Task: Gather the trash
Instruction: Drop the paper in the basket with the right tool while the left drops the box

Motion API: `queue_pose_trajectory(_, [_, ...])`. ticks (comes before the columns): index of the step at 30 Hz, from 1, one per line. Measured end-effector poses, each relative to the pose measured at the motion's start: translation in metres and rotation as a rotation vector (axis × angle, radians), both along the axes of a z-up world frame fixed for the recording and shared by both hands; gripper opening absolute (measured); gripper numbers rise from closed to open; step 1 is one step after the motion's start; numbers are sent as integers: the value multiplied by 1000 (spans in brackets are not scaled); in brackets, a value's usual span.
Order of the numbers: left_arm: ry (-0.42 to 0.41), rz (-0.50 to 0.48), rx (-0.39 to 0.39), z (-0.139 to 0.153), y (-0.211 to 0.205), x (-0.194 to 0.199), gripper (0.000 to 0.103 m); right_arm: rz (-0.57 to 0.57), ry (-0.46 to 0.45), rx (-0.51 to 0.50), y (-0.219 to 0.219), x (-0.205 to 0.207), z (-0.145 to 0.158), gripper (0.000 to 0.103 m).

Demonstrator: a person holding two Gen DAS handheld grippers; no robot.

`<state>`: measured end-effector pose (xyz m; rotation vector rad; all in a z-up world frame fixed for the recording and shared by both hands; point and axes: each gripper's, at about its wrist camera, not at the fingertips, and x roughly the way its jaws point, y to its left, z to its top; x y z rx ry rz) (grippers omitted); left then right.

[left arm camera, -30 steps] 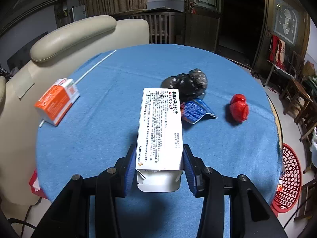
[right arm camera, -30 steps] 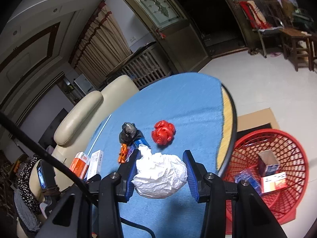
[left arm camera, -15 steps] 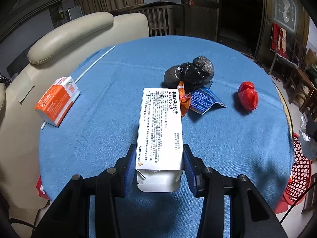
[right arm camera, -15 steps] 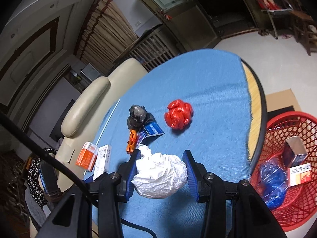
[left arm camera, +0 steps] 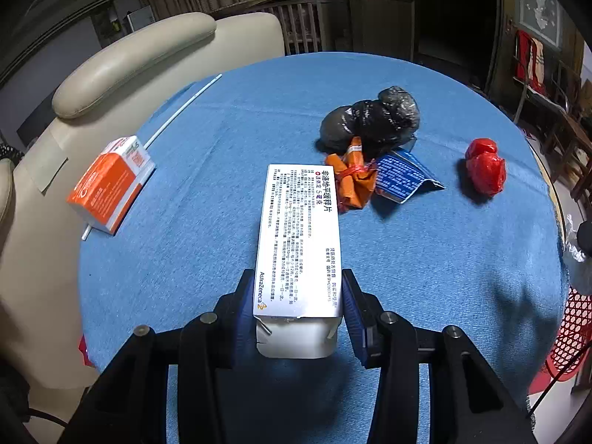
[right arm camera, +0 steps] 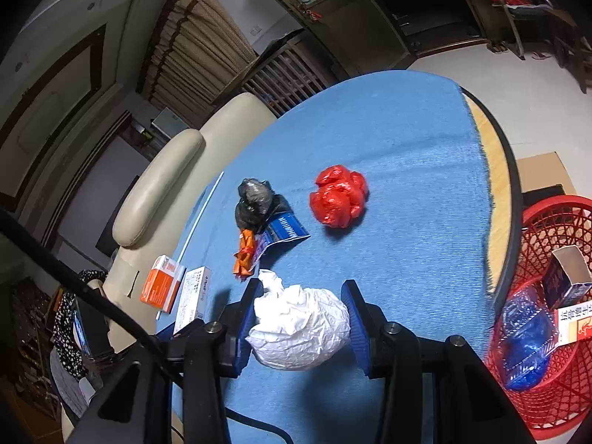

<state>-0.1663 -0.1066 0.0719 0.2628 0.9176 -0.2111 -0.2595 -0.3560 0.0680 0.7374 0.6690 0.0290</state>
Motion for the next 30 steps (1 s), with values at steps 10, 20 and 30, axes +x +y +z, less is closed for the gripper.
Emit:
queue_pose_trajectory(10, [-33, -107, -20, 15, -39, -12, 46, -166, -8, 41, -65, -46, -4, 46])
queue_pose_trajectory(20, [-57, -303, -56, 35, -110, -46, 46, -402, 91, 50, -142, -113, -32, 49])
queue_pose_trajectory(30, [-45, -513, -68, 41, -176, -89, 46, -547, 186, 143, -180, -145, -66, 79])
